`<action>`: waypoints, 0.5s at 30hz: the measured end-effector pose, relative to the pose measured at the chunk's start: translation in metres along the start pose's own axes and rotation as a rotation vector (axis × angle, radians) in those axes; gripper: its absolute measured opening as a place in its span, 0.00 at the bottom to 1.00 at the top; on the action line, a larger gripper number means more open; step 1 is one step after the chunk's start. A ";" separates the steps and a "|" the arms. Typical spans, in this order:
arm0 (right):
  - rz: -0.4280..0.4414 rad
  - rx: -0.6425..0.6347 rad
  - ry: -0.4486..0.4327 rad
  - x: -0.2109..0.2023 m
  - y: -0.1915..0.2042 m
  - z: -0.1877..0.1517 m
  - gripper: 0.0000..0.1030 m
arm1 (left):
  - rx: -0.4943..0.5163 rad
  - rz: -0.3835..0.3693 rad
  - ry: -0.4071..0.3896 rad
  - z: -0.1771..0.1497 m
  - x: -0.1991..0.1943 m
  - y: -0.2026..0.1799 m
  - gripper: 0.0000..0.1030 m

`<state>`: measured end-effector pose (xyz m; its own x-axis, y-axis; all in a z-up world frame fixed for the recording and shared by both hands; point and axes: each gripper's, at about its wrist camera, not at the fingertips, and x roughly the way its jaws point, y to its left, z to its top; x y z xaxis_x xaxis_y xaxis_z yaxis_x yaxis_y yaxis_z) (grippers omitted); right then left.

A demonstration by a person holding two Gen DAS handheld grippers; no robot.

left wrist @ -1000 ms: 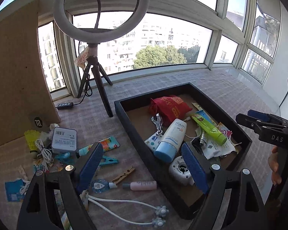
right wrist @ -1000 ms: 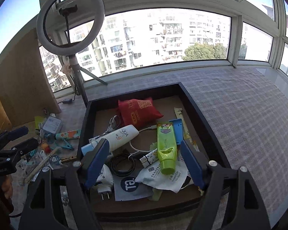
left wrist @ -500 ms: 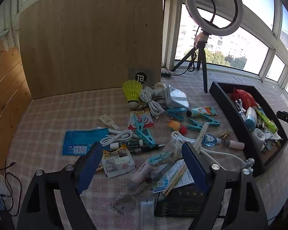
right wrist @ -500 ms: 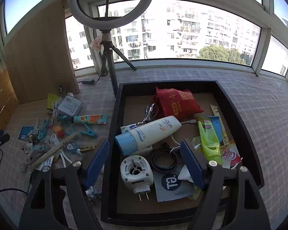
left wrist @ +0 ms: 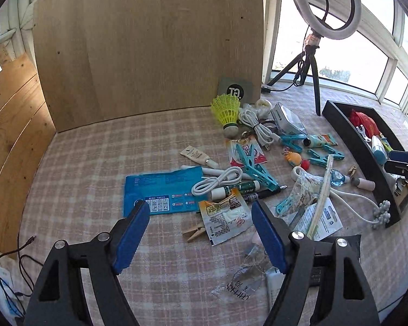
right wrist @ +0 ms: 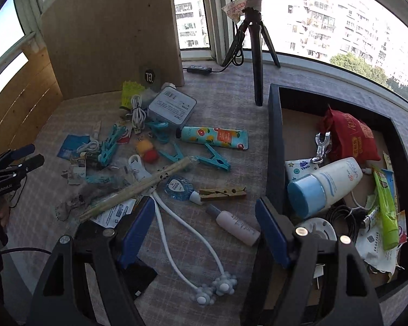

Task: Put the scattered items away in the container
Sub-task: 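Move both open tools back over the pile of items, then lower both open tools toward the white cable and clothespins in the pile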

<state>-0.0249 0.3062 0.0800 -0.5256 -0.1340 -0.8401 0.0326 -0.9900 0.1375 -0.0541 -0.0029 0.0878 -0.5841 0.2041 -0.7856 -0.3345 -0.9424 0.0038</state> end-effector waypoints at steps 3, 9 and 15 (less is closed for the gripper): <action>0.001 -0.020 0.028 0.015 0.010 0.002 0.73 | 0.046 -0.016 -0.002 0.001 0.006 -0.006 0.70; 0.014 -0.067 0.055 0.034 0.021 0.012 0.72 | 0.100 -0.023 0.033 0.009 0.029 -0.001 0.65; 0.074 -0.127 0.052 0.045 0.038 0.043 0.62 | 0.175 -0.041 0.068 0.025 0.055 0.001 0.55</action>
<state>-0.0838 0.2646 0.0694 -0.4733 -0.2054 -0.8566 0.1784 -0.9746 0.1352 -0.1051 0.0142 0.0603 -0.5184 0.2175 -0.8270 -0.4841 -0.8719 0.0741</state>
